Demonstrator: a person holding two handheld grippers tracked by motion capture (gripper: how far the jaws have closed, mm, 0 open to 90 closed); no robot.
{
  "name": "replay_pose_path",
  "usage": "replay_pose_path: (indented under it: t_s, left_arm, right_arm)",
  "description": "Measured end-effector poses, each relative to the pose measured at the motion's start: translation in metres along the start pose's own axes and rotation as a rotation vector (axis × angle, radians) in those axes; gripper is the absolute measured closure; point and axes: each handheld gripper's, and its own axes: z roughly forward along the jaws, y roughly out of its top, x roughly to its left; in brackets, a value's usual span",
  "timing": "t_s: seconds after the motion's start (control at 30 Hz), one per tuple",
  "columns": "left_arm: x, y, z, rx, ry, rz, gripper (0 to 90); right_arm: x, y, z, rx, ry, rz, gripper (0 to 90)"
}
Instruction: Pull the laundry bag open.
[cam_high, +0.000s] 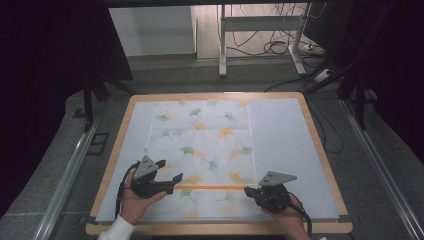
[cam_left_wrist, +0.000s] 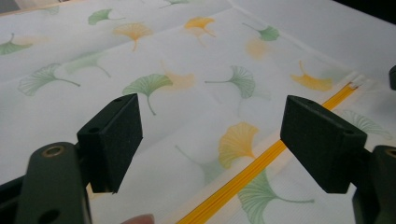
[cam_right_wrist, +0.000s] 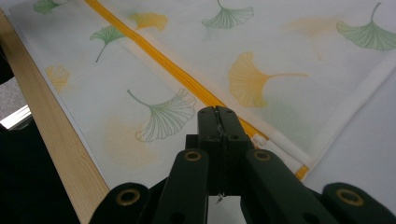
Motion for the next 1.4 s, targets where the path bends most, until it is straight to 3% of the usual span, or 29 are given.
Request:
replay_pose_path:
  t_s: [0.13, 0.33, 0.63, 0.9, 1.4]
  left_arm:
    - [-0.004, 0.002, 0.003, -0.002, 0.015, 0.016, 19.9]
    - [-0.007, 0.008, 0.017, 0.024, -0.013, 0.010, 20.5]
    - [-0.023, 0.016, 0.035, 0.054, -0.046, 0.042, 22.1]
    - [-0.036, 0.022, 0.046, 0.059, -0.088, 0.074, 22.0]
    - [-0.062, 0.034, 0.067, 0.046, -0.139, 0.133, 22.3]
  right_arm:
    - [0.000, -0.001, 0.000, 0.009, -0.006, 0.004, 88.6]
    - [-0.001, -0.004, -0.002, 0.020, -0.002, 0.003, 88.6]
    - [0.002, -0.009, 0.005, 0.068, 0.019, -0.014, 88.6]
    - [0.000, -0.015, -0.003, 0.078, 0.005, 0.015, 88.6]
    - [-0.002, -0.020, -0.001, 0.125, -0.007, 0.027, 88.7]
